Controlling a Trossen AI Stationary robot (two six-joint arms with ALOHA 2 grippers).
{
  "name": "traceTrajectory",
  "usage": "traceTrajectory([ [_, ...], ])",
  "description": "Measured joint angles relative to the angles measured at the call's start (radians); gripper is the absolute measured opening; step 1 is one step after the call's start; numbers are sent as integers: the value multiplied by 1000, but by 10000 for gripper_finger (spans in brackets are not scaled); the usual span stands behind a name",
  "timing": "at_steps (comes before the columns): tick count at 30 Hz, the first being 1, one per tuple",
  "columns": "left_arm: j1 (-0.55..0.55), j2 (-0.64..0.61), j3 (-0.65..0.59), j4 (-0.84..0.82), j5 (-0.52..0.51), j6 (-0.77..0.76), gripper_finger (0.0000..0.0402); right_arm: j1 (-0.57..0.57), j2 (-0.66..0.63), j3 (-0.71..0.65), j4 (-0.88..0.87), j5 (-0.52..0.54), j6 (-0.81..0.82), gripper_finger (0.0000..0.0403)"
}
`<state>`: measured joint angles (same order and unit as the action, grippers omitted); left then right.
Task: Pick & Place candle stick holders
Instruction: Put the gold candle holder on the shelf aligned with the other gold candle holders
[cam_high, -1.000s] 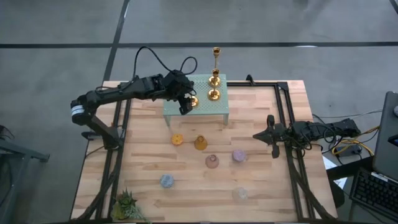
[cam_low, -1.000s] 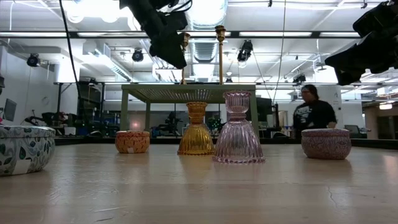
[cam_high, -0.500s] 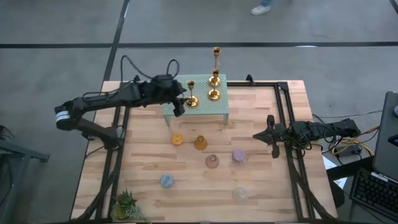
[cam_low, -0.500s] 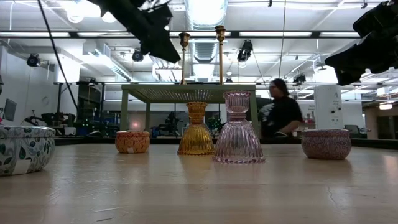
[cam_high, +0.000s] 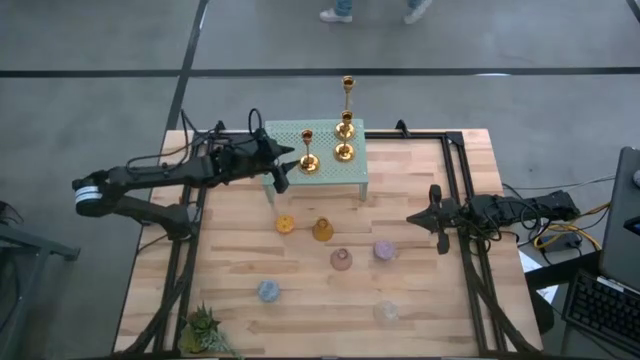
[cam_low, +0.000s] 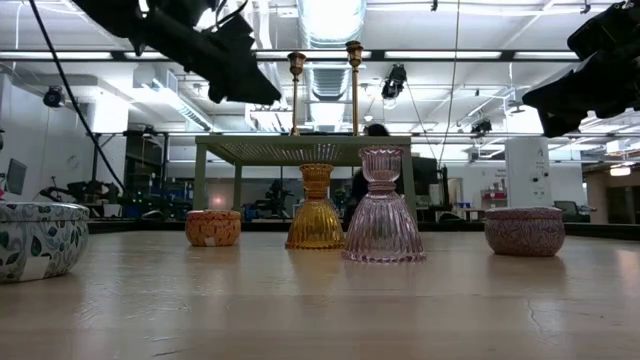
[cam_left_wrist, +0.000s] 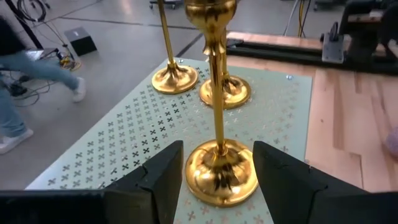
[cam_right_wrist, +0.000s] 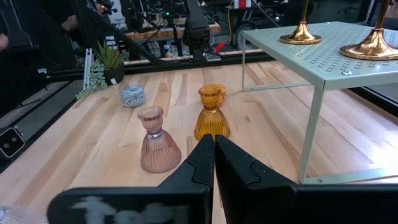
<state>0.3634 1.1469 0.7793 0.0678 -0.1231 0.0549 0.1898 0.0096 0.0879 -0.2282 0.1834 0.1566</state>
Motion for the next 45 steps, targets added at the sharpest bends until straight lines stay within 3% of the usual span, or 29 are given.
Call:
traceTrajectory([
  [37, 3, 7, -20, 99, -1, -38, 197, 0, 0, 0, 0, 0, 0, 8],
  [45, 3, 7, -69, 222, -1, -71, 197, 0, 0, 0, 0, 0, 0, 8],
])
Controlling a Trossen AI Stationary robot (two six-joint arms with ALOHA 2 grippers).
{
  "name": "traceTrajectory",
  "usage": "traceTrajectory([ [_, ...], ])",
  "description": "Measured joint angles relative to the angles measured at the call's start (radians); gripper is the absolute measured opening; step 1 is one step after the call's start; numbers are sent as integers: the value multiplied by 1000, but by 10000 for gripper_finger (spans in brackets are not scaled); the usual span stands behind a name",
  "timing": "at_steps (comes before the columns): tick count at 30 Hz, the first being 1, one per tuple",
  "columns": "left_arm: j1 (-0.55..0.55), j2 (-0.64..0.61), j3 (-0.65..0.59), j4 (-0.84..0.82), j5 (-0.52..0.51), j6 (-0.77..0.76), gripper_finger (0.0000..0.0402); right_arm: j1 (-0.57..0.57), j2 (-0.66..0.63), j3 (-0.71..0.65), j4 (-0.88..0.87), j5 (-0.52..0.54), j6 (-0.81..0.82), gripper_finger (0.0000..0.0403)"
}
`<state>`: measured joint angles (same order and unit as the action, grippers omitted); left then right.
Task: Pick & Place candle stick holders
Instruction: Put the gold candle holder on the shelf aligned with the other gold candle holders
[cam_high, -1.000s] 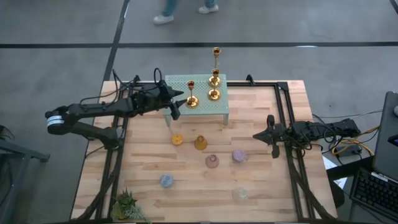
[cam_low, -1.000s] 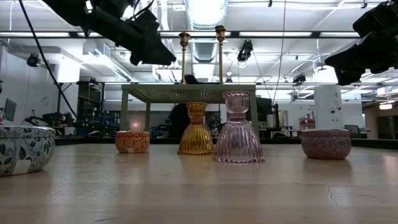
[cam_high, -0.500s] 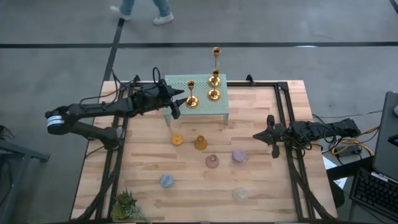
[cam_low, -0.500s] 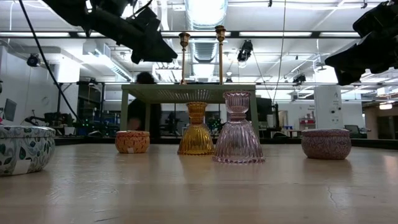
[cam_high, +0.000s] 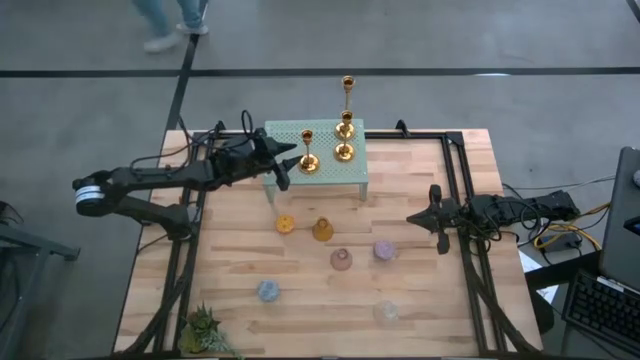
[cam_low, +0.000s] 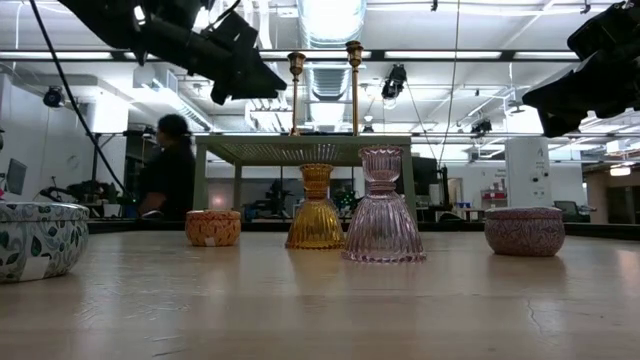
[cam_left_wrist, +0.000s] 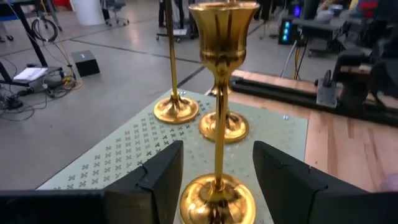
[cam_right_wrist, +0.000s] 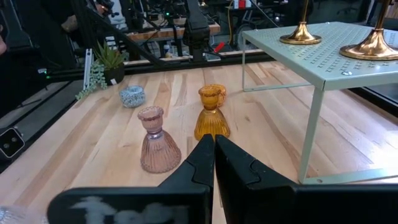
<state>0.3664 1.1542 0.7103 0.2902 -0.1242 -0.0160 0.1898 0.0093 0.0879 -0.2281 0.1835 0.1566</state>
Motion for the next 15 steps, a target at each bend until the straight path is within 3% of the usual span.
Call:
traceTrajectory([
  [15, 0, 1, -13, 28, 0, -19, 197, 0, 0, 0, 0, 0, 0, 8],
])
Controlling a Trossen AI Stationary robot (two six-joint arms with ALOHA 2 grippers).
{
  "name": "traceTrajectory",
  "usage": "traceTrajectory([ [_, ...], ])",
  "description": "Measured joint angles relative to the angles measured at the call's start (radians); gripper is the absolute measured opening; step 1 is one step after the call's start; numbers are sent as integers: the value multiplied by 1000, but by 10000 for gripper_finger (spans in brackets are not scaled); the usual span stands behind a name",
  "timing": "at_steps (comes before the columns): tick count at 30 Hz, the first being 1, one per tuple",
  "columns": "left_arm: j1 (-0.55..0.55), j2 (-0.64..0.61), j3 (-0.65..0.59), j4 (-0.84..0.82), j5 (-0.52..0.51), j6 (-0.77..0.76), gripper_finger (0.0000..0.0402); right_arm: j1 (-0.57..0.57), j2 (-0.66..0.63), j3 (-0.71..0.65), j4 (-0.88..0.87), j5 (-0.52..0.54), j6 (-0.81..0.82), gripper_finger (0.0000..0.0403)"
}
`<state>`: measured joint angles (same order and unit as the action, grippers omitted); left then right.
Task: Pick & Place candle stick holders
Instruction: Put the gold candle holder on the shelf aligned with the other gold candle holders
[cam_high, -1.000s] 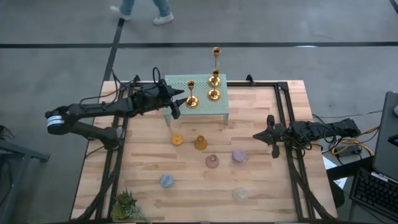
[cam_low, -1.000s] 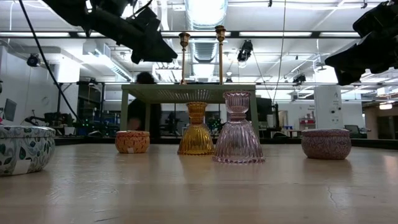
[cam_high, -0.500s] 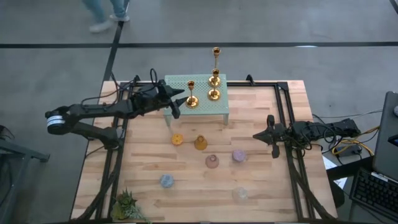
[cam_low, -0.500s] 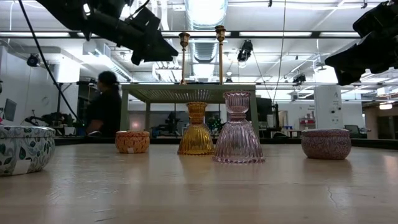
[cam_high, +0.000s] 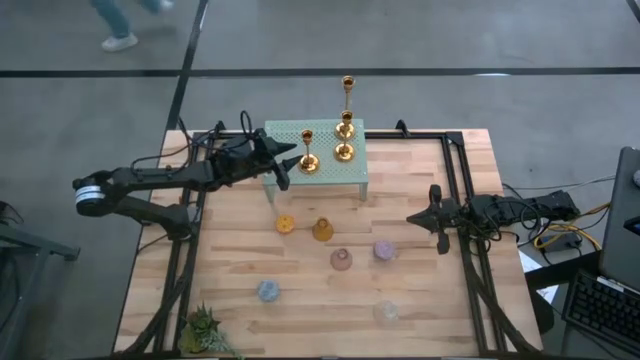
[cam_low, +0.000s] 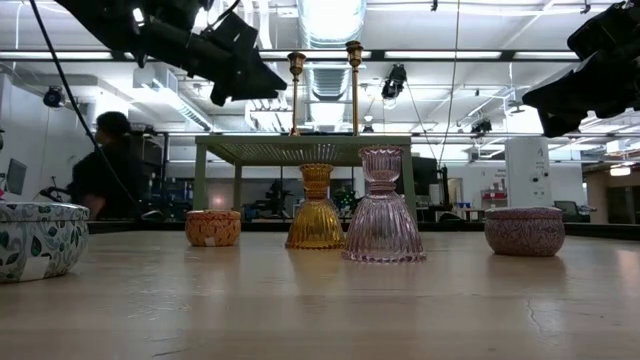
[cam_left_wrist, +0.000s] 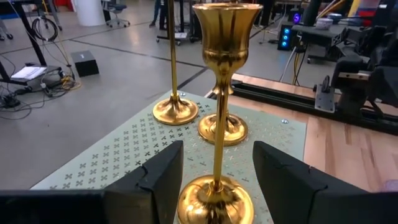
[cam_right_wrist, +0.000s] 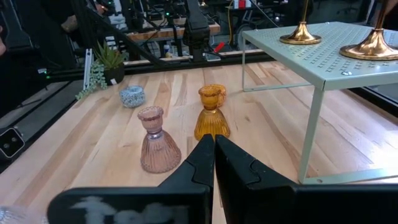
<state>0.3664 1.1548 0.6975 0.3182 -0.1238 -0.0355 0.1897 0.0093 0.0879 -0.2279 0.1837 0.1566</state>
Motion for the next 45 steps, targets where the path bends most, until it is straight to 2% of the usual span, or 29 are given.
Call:
traceTrajectory([
  [5, 0, 9, 0, 7, 0, -1, 197, 0, 0, 0, 0, 0, 0, 8],
  [20, 0, 140, -1, 64, 0, 11, 197, 0, 0, 0, 0, 0, 0, 8],
  [38, 3, 193, -1, 179, -31, 44, 197, 0, 0, 0, 0, 0, 0, 8],
  [41, 3, 194, -1, 179, -31, 44, 184, 0, 0, 0, 0, 0, 0, 8],
  [45, 5, 192, -1, 193, -31, 45, 143, 0, 0, 0, 0, 0, 0, 8],
])
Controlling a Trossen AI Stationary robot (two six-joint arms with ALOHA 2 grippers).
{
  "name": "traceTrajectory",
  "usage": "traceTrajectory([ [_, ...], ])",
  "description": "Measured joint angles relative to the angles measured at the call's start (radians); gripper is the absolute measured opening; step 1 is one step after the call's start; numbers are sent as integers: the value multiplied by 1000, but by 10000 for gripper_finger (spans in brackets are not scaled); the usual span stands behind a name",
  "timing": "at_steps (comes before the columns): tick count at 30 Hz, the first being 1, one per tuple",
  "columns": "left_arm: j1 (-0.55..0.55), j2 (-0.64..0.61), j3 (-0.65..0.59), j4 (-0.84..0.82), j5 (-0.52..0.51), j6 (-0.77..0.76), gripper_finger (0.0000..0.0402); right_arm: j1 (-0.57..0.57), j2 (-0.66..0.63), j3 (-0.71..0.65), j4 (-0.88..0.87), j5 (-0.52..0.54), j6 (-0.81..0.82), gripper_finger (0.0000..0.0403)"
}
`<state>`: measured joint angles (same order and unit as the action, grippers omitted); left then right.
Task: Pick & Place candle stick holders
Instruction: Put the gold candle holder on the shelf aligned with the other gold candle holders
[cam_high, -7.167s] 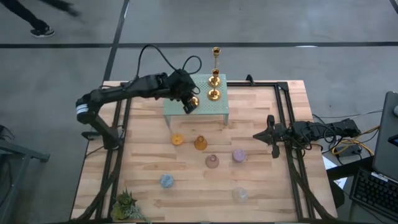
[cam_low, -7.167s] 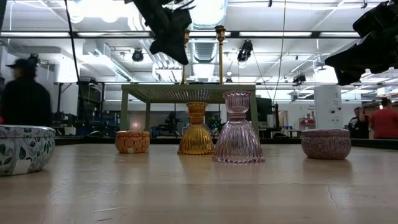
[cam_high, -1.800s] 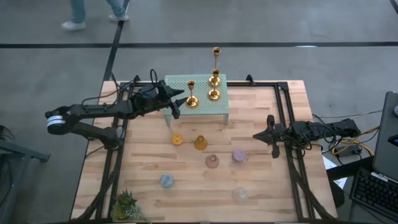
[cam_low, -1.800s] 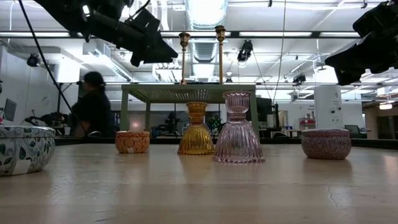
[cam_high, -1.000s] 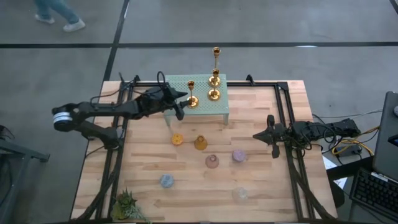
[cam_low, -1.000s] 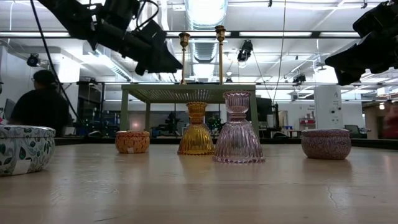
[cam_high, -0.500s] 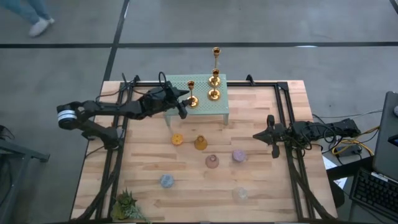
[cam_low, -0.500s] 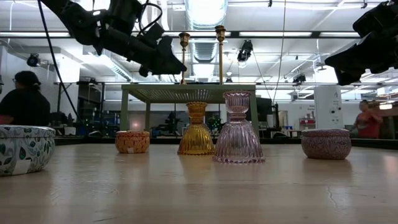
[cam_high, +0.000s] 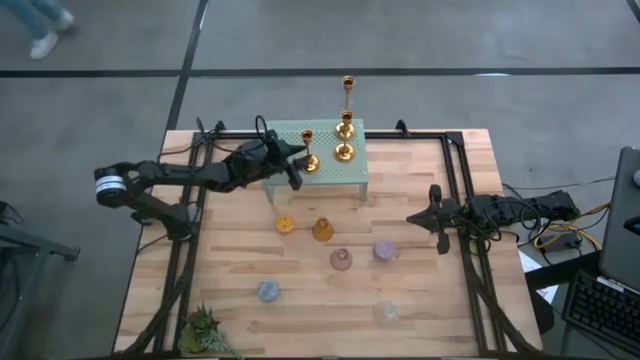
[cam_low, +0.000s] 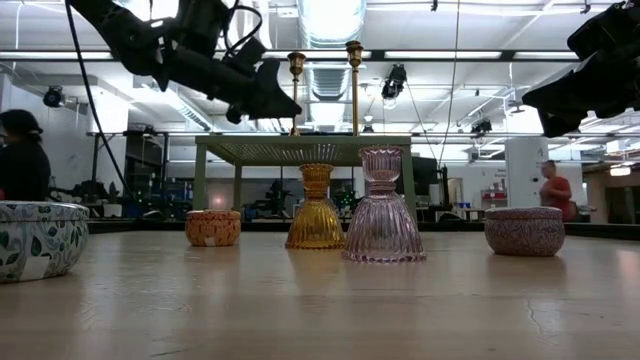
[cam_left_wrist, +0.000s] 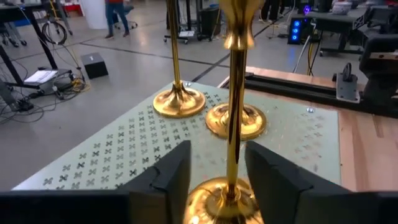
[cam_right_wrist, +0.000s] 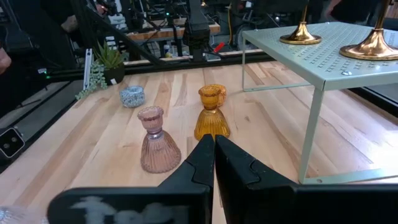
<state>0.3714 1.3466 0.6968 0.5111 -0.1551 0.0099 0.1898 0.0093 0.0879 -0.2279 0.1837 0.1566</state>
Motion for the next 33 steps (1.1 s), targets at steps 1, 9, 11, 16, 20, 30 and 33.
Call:
traceTrajectory([
  [1, 0, 0, 0, 5, 0, 0, 131, 0, 0, 0, 0, 0, 0, 8],
  [9, 3, -1, 0, 13, 2, 15, 37, 0, 0, 0, 0, 0, 0, 8],
  [11, 2, -1, 0, 17, 4, 14, 20, 0, 0, 0, 0, 0, 0, 8],
  [16, 3, -1, 0, 17, 3, 14, 20, 0, 0, 0, 0, 0, 0, 8],
  [20, 3, -1, 0, 19, 5, 8, 33, 0, 0, 0, 0, 0, 0, 8],
  [30, 2, -1, 0, 65, 58, -32, 20, 0, 0, 0, 0, 0, 0, 8],
  [33, 2, -1, 0, 65, 69, -57, 27, 0, 0, 0, 0, 0, 0, 8],
])
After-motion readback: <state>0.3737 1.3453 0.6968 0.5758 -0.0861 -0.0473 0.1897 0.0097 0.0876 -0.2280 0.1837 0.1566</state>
